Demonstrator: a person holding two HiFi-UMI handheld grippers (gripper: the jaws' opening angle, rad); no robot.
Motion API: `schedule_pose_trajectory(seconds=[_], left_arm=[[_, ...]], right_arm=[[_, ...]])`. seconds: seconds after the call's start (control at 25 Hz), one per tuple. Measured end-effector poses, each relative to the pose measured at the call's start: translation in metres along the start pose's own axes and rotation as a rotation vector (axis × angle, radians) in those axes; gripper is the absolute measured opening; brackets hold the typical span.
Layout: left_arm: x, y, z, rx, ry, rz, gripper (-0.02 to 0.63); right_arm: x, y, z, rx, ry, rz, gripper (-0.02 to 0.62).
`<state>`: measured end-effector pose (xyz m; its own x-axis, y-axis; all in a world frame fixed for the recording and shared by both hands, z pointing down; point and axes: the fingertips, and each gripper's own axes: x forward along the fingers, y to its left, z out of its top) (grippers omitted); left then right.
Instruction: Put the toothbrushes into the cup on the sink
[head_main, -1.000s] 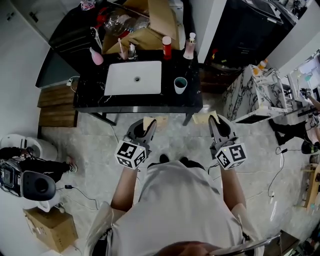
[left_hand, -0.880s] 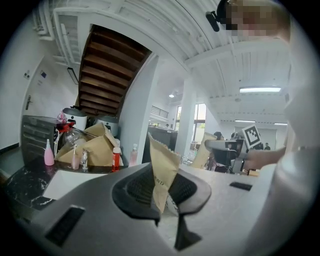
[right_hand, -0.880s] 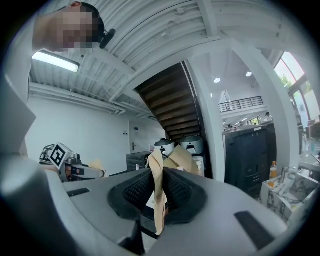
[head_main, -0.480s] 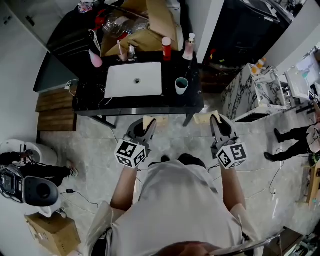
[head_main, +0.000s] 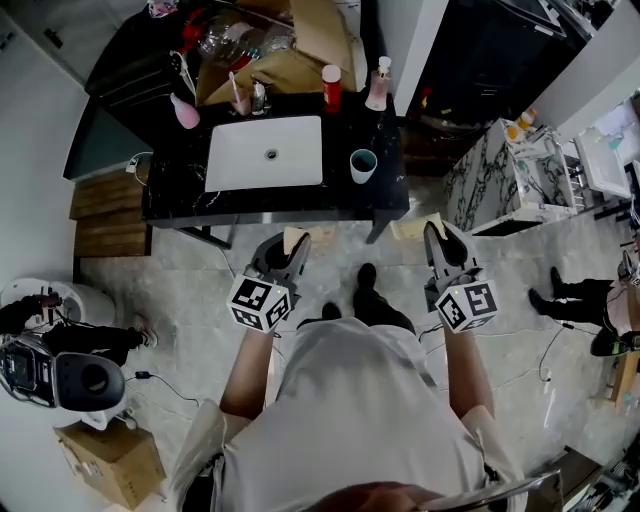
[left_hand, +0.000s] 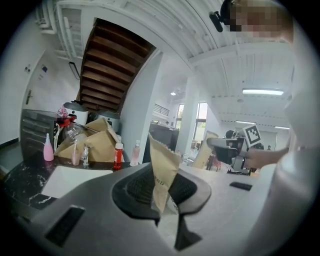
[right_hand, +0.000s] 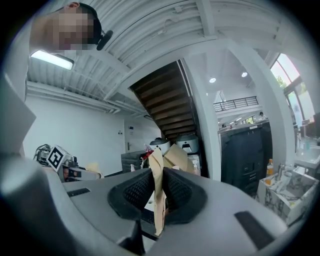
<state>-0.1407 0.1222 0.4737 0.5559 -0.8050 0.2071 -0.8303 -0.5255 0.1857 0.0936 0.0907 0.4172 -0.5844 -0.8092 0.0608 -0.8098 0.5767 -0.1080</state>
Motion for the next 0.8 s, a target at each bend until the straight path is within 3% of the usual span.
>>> schedule_pose_trajectory(seconds=[0.8], left_arm=[[0.110,0.043,0.015,-0.032,0.042,0.088,0.055]], right_arm=[[0.102,-0.097,-0.011,0.063,0.038,0.089,0.067]])
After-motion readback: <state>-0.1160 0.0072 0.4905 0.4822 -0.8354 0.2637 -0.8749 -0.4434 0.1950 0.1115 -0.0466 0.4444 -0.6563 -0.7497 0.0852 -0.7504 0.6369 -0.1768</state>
